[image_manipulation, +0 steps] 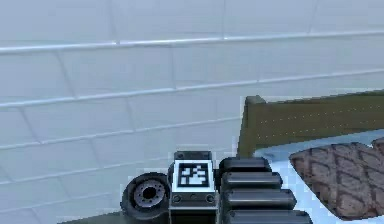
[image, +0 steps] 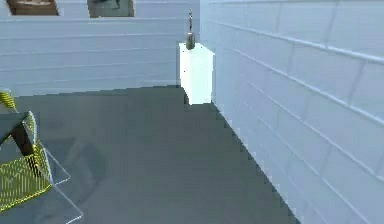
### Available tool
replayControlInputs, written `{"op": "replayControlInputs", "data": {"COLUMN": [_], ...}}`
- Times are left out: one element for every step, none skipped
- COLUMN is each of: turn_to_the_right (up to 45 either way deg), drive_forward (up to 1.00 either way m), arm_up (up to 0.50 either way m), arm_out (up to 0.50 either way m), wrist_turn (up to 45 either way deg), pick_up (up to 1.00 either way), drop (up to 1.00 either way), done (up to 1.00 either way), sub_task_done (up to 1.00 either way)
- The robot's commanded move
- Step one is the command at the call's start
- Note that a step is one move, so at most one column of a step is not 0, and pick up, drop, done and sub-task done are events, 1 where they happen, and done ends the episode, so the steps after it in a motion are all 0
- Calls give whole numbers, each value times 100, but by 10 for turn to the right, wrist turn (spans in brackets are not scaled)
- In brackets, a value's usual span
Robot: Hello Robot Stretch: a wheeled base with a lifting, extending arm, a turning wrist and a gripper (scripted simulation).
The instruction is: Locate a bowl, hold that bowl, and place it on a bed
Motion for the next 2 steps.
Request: {"op": "replayControlInputs", "data": {"turn_to_the_right": [-450, -450], "drive_forward": [0, 0], "arm_up": [0, 0], "arm_out": [0, 0], "wrist_turn": [0, 0], "pick_up": [0, 0], "drop": [0, 0], "done": [0, 0], "sub_task_done": [0, 0]}}
